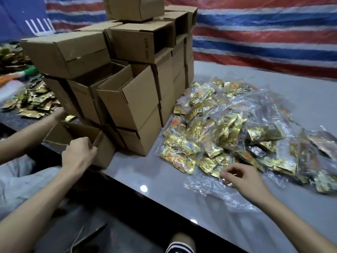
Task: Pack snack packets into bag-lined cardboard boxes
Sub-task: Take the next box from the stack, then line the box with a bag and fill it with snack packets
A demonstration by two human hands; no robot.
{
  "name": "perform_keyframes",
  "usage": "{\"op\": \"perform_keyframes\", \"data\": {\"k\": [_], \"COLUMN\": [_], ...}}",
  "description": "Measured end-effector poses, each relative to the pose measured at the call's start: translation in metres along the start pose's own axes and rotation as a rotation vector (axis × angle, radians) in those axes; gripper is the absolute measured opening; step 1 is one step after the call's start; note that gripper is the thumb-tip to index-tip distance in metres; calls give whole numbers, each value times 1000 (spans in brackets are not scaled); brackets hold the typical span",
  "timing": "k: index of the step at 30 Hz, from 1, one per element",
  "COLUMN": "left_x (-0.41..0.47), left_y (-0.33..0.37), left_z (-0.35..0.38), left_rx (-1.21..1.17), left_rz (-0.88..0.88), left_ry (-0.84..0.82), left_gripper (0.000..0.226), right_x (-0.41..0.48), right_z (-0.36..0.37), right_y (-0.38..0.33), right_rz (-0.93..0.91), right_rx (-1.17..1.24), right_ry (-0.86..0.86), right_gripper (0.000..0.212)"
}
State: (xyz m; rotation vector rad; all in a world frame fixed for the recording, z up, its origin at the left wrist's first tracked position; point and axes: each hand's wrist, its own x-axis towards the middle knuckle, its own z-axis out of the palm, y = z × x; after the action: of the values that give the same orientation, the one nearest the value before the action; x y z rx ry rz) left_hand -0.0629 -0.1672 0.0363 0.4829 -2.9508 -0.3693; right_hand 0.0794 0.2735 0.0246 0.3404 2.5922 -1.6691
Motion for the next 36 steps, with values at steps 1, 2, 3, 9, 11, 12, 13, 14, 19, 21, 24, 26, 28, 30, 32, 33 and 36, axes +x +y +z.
{"op": "perform_keyframes", "data": {"k": [1,2,3,9,11,12,13,14,19,21,24,26,28,30,32,33,36], "left_x": [-5,-10,-17,-83,-107,-117,-128,-139,-189,-209,-241,-261,-277,-287,-294,-297,-303], "left_y": [4,9,16,69,92,104,117,130,196,219,249,265,277,284,285,284,278], "left_z": [-5,-10,-16,-32,-23,-17,-10,-4,20,25,31,35,38,41,42,43,40], "left_rx": [3,12,22,27,8,-2,-9,-15,-88,-118,-127,-104,-87,-85,-122,-170,-425], "left_rz": [25,55,86,277,353,394,441,489,695,758,841,910,975,1028,1103,1147,1294], "left_ry": [0,4,5,-89,-153,-178,-199,-219,-310,-348,-408,-460,-520,-576,-622,-634,-562], "left_gripper": [19,21,23,28,28,28,27,26,21,23,16,17,23,26,26,25,26], "right_x": [0,0,0,0,-2,-3,-4,-5,-15,-21,-30,-35,-40,-46,-52,-55,-63], "right_z": [0,-1,-1,0,1,2,1,1,-10,-15,-24,-31,-39,-47,-56,-61,-80], "right_y": [1,2,3,8,10,12,13,15,20,20,20,22,28,36,46,51,64], "right_rz": [1,2,5,5,-6,-7,-6,-5,70,161,274,307,323,327,326,329,355], "right_rx": [-1,0,1,7,7,7,11,14,35,83,174,229,187,119,71,42,-86], "right_ry": [6,9,11,21,20,18,17,19,62,77,35,9,42,85,124,158,269], "right_gripper": [22,23,23,24,23,22,20,19,20,21,29,42,39,20,8,10,16]}}
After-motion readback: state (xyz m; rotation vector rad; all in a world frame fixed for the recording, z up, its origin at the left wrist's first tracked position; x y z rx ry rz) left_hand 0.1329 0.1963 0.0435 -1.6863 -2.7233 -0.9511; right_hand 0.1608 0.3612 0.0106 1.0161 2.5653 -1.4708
